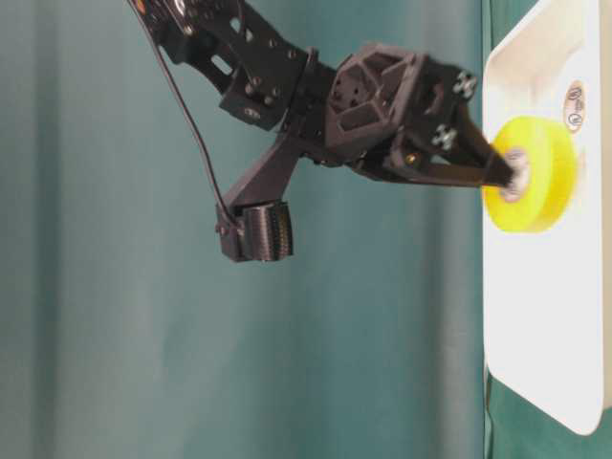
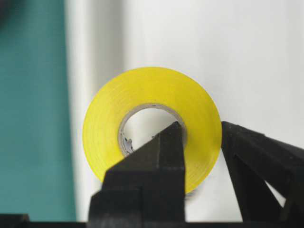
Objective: Put the tape into the white case with the right arm.
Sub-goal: 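Carry the yellow roll into the tray above the white roll and release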
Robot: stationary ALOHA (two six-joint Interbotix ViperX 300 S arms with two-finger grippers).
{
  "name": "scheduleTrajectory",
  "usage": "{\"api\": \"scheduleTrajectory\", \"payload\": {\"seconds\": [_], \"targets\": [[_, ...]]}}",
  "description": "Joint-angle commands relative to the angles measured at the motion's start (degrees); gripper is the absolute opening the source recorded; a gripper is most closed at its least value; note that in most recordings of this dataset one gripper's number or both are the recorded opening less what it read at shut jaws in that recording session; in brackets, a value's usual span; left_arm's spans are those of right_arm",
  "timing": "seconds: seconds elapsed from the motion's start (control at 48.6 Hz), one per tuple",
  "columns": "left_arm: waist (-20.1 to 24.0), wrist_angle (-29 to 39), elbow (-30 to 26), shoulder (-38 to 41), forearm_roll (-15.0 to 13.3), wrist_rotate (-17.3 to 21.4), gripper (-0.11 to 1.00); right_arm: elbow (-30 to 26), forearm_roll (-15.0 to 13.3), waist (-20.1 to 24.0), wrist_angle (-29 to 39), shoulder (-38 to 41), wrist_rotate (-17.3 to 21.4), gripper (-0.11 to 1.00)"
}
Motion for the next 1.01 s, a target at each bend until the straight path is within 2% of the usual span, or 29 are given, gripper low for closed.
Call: {"api": "scheduleTrajectory", "payload": {"seconds": [0.0,0.309,0.638,0.987], "targets": [[0.18,-0.62,-0.7,0.44,0.0,0.0,0.0,-1.14,-0.18,-3.08,-1.58,-2.02,-0.53,0.0],[0.18,-0.62,-0.7,0.53,-0.09,0.0,0.0,-1.14,-0.18,-8.53,-4.57,-1.32,-3.16,0.0],[0.18,-0.62,-0.7,0.44,0.0,0.0,0.0,-1.14,-0.18,-9.84,-5.54,-0.88,-3.96,0.0],[0.18,-0.62,-0.79,0.53,-0.09,0.0,0.0,1.93,-0.18,-12.13,-5.1,-1.05,-3.96,0.0]]}}
